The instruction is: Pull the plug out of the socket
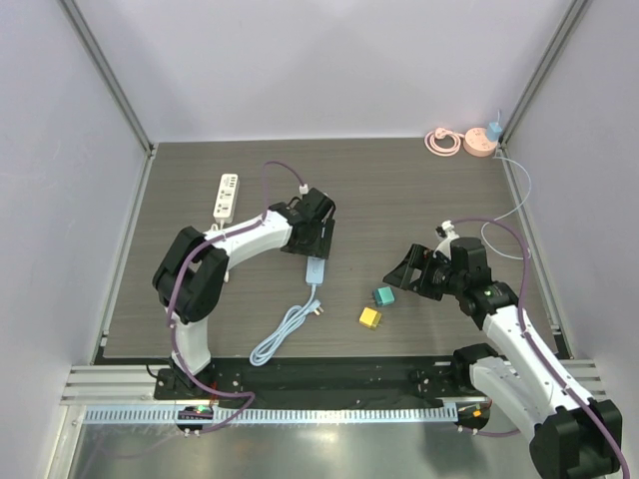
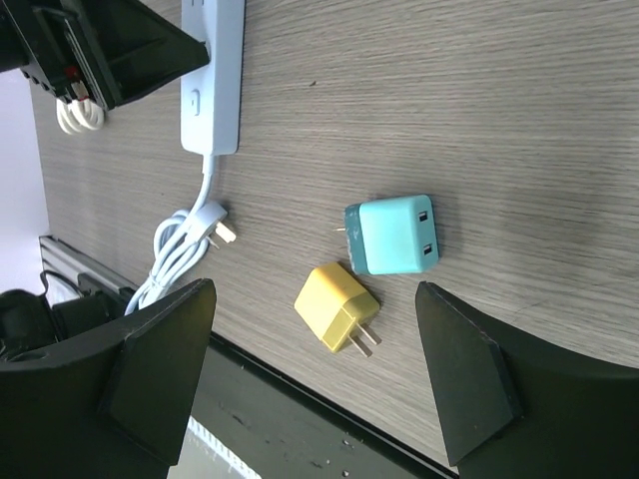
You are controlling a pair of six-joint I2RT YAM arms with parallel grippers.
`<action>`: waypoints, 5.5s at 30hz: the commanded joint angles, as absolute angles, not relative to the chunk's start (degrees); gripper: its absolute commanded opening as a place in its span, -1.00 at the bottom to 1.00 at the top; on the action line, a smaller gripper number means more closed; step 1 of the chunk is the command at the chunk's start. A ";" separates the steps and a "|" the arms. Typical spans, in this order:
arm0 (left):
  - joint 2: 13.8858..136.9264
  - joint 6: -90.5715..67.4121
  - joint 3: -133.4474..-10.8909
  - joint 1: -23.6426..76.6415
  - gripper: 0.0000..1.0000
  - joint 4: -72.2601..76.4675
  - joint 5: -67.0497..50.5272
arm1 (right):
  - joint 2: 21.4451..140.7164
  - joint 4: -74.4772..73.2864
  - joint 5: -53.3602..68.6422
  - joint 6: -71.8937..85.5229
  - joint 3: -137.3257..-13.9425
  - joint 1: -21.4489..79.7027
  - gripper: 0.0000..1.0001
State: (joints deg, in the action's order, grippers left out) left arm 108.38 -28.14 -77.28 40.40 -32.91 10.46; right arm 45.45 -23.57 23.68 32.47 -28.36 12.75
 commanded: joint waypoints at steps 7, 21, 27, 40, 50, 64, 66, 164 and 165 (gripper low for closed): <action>103.88 -31.55 -77.96 40.60 0.66 -32.09 9.32 | 43.07 -20.74 28.56 31.03 -27.77 13.27 0.74; 111.53 -33.84 -80.16 45.79 0.52 -32.78 16.52 | 39.64 -22.23 28.39 31.55 -27.86 13.27 0.74; 112.94 -33.84 -79.98 47.11 0.17 -32.70 18.98 | 39.64 -22.68 27.34 31.90 -27.86 13.36 0.74; 119.70 -17.95 -91.31 40.54 -1.00 -32.69 23.47 | 39.20 -24.26 24.00 32.78 -28.12 13.62 0.74; 124.18 -3.80 -105.46 26.81 -1.00 -38.92 19.42 | 39.72 -24.08 23.29 32.52 -28.21 13.62 0.74; 130.69 -1.04 -114.78 20.04 -0.82 -41.48 9.85 | 43.15 -23.64 23.20 31.90 -28.56 13.62 0.75; 130.96 -2.63 -115.31 20.04 -0.24 -41.57 10.81 | 44.03 -23.38 23.03 31.64 -28.48 13.62 0.75; 88.42 -35.07 -82.97 29.62 0.57 -29.27 -21.18 | 149.35 -30.32 -17.41 25.93 -133.17 -3.51 -0.97; 88.24 -35.07 -82.97 29.62 0.57 -29.27 -21.27 | 148.37 -30.32 -16.79 25.75 -130.63 -3.52 -0.97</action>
State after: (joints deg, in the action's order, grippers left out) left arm 91.00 -34.57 -83.11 29.87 -31.90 -20.58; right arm 152.73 -21.65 -19.05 27.83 -135.85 -3.62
